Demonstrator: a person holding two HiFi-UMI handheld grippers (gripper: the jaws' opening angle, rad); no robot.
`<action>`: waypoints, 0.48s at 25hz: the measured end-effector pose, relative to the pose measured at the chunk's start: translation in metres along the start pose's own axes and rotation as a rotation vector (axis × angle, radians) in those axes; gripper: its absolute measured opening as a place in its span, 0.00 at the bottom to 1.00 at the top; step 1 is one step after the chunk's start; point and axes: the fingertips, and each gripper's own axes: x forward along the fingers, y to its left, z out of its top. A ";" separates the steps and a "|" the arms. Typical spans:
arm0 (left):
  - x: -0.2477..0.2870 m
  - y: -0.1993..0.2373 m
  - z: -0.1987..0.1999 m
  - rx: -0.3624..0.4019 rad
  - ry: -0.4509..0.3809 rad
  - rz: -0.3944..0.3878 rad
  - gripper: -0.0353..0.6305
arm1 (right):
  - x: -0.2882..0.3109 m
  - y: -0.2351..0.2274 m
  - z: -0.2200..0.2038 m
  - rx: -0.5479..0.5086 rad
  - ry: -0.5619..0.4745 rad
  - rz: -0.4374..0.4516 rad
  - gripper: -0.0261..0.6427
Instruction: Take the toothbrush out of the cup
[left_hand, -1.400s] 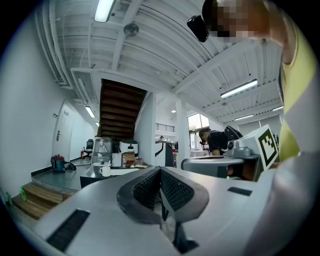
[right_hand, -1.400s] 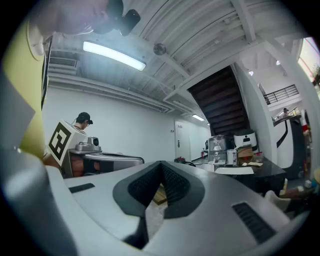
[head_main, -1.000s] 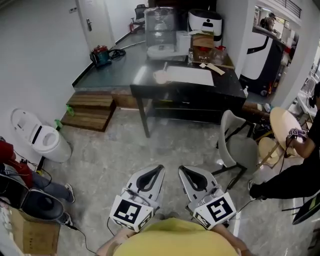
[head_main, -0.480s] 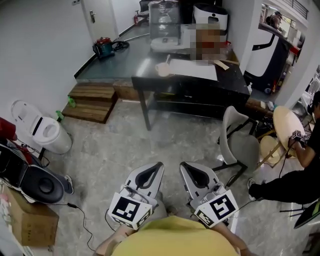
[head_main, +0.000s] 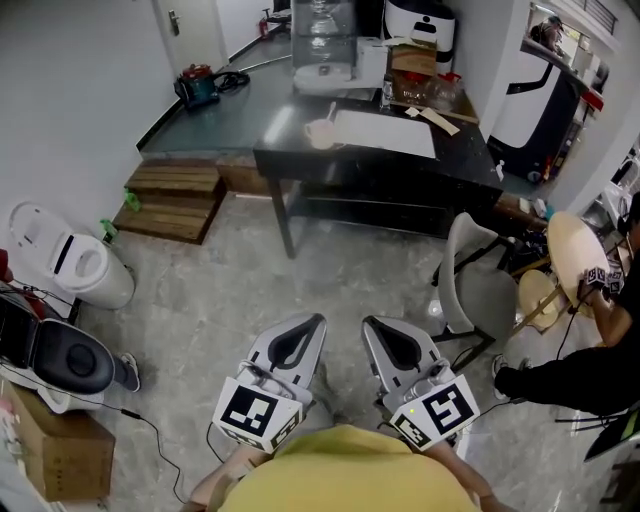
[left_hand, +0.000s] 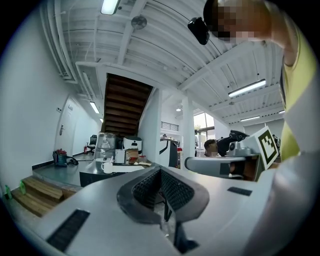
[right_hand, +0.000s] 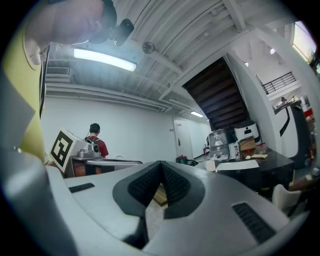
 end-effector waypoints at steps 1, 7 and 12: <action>0.007 0.007 0.000 -0.001 -0.001 -0.003 0.07 | 0.008 -0.006 -0.001 0.000 0.001 -0.002 0.06; 0.053 0.063 0.003 -0.009 0.006 -0.008 0.07 | 0.071 -0.046 -0.001 0.015 0.000 -0.010 0.06; 0.083 0.112 0.014 -0.005 0.008 -0.026 0.07 | 0.122 -0.072 0.006 0.022 -0.008 -0.039 0.06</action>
